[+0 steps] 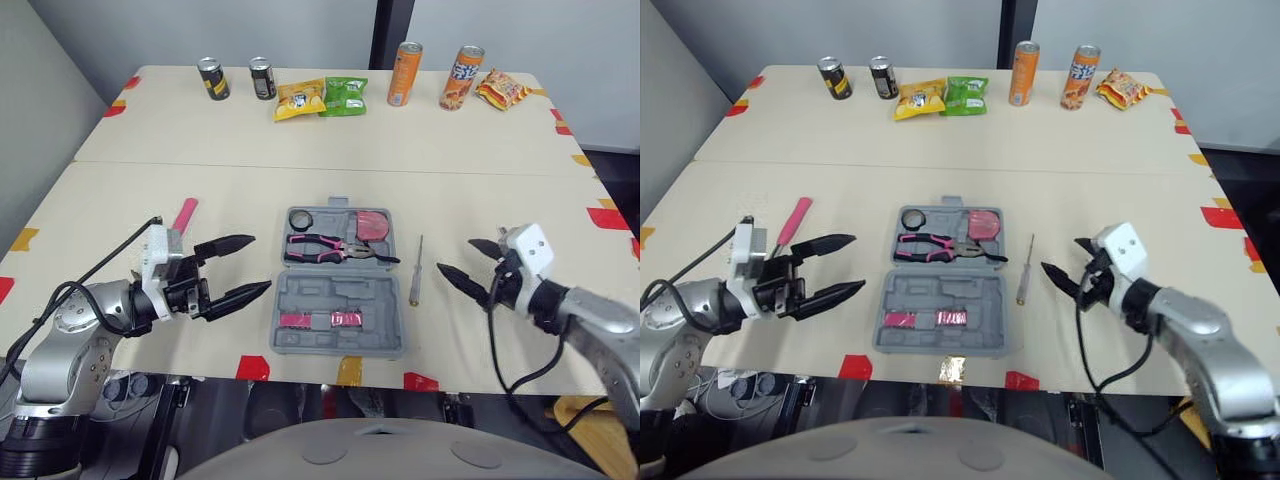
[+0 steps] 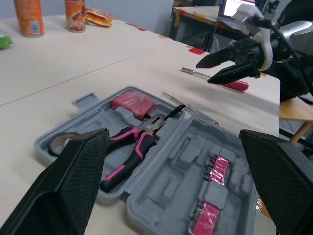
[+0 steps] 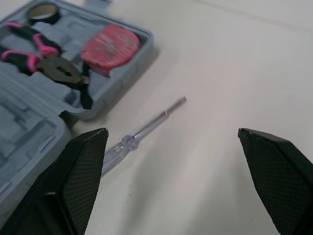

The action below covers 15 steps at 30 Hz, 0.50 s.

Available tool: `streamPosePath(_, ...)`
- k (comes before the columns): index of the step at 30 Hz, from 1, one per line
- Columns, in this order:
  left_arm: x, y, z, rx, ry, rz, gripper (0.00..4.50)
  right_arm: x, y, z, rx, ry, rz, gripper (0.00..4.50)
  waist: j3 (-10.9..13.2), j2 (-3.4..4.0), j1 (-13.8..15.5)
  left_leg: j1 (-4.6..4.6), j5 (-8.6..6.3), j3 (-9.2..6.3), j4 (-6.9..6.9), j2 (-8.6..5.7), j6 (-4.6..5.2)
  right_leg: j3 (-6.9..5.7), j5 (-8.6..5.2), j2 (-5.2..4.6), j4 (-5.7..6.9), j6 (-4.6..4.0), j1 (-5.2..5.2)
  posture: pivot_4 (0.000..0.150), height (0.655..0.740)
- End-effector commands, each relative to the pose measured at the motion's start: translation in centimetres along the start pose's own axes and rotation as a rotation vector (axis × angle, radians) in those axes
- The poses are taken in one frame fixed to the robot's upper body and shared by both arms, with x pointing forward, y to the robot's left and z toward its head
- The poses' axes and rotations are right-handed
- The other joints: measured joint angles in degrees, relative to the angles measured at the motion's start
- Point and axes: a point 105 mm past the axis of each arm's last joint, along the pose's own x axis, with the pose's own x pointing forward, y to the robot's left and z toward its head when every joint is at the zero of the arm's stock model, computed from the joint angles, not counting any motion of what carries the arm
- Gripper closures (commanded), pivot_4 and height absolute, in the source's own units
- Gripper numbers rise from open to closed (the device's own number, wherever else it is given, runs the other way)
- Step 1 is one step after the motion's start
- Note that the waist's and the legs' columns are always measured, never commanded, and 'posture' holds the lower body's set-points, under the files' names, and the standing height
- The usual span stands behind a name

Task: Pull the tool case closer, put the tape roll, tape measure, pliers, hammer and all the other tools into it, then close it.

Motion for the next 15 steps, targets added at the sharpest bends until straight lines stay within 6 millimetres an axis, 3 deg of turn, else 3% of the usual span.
streamPosePath(1,0.3,-1.8,1.2,0.028,-0.013,-0.136,0.00,0.3,1.6,0.3,0.045,0.005,-0.057,0.01,0.00,-0.01,0.00,0.01,0.00,0.00,0.01,0.00,-0.01,0.01,0.01,0.00,0.03,0.01,0.00,0.150,0.7400)
streamPosePath(6,-0.5,-2.8,1.7,-0.013,0.020,-0.288,0.00,1.3,3.6,-0.1,0.109,0.040,-0.111,0.01,0.01,0.06,0.08,0.06,-0.02,-0.01,-0.03,0.01,-0.23,0.03,-0.02,0.06,0.19,-0.03,-0.10,0.150,0.7400)
streamPosePath(15,-0.6,-2.2,2.4,0.013,0.032,-0.295,0.00,3.3,4.4,0.3,0.131,0.039,-0.197,0.01,0.00,0.06,-0.04,0.05,-0.25,0.02,-0.01,-0.02,-0.88,0.11,0.02,0.06,0.18,0.03,-0.10,0.150,0.7400)
